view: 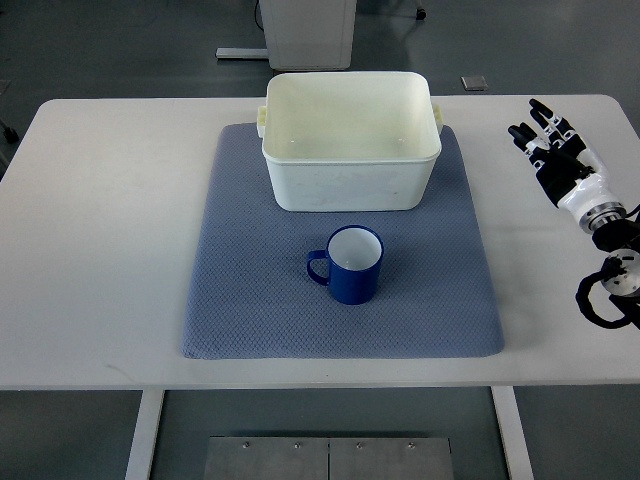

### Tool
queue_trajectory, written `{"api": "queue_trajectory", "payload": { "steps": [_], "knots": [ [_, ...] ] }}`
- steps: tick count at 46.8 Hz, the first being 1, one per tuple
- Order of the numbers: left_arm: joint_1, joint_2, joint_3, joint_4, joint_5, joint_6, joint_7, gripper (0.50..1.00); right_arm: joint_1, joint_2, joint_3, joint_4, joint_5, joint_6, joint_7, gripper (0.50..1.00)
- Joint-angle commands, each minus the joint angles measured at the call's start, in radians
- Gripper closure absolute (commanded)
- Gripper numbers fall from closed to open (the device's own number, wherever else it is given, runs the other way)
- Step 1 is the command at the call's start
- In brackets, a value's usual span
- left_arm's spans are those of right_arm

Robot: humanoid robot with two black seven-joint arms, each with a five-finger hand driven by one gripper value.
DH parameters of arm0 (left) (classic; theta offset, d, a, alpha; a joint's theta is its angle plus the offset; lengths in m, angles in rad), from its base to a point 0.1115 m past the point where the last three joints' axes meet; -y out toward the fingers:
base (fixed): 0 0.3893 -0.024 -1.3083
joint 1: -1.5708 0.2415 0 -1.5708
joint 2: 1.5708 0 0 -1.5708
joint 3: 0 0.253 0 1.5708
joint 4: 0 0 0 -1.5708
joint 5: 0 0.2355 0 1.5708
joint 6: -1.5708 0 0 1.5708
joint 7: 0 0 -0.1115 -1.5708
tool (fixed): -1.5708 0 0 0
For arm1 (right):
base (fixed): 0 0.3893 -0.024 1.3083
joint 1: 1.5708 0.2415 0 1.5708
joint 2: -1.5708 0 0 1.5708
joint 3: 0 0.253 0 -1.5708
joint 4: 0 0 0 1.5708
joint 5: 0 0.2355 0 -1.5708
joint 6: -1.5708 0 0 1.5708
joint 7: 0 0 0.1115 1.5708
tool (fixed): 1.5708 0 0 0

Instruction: Place cup in box with right hand

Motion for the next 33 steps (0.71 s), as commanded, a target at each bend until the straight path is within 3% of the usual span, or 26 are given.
{"api": "queue_trajectory", "payload": {
  "steps": [1,8,23,33],
  "knots": [
    [0.000,0.000,0.000,0.000,0.000,0.001,0.000,0.500,-0.011,0.000,0.000,0.003,0.000,-0.007,0.020,0.500],
    [0.000,0.000,0.000,0.000,0.000,0.000,0.000,0.500,-0.012,-0.001,0.000,0.002,0.000,-0.007,0.049,0.500],
    [0.000,0.000,0.000,0.000,0.000,0.000,0.000,0.500,-0.031,-0.001,-0.005,0.011,0.000,-0.007,0.049,0.500],
    [0.000,0.000,0.000,0.000,0.000,0.000,0.000,0.500,-0.071,-0.046,-0.003,0.109,0.000,-0.010,0.070,0.500]
  ]
}}
